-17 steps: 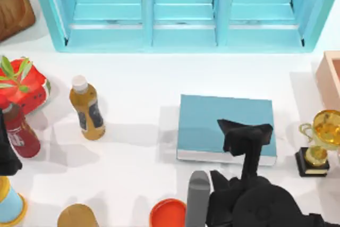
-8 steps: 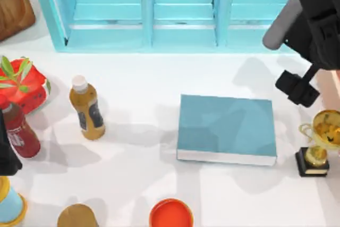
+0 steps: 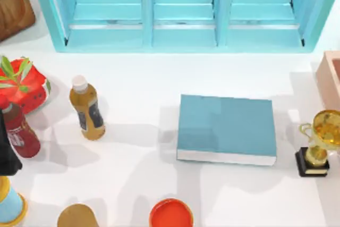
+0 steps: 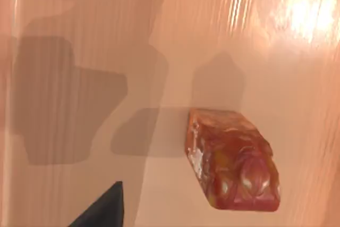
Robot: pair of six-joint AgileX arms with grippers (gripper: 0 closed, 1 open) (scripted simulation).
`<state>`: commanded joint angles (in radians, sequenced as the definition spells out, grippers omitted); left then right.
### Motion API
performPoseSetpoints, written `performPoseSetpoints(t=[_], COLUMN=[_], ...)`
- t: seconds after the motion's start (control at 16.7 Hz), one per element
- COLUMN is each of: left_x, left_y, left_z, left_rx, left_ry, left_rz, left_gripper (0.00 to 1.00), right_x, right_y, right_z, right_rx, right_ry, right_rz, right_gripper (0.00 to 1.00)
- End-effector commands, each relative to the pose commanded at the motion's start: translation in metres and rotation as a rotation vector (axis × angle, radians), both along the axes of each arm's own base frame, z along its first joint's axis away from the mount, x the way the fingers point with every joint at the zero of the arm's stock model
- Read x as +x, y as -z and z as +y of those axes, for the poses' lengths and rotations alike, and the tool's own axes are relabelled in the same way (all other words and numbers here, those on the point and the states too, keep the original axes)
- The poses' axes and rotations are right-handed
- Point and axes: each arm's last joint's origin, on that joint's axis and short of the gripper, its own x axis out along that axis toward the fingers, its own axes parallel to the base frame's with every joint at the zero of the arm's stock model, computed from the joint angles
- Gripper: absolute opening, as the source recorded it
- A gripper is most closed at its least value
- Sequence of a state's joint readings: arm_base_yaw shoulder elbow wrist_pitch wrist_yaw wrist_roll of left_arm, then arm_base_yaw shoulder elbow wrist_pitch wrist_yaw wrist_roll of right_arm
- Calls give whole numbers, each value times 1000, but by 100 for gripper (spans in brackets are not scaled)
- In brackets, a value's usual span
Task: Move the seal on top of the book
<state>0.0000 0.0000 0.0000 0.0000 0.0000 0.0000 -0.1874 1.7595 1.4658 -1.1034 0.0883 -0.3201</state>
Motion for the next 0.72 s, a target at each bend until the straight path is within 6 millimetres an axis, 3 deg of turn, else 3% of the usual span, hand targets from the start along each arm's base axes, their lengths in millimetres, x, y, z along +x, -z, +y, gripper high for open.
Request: performPoseSetpoints(t=[0.24,0.72], left_x=[0,0], left_y=[0,0], left_z=[0,0], left_rx=[0,0], left_ry=[0,0], left_rz=[0,0], left_gripper=[100,100], right_x=[-1,-2], right_y=[14,23], right_z=[-32,-32], right_rx=[119,127], right_ry=[129,135], right_rz=[128,141], right_gripper=[100,100])
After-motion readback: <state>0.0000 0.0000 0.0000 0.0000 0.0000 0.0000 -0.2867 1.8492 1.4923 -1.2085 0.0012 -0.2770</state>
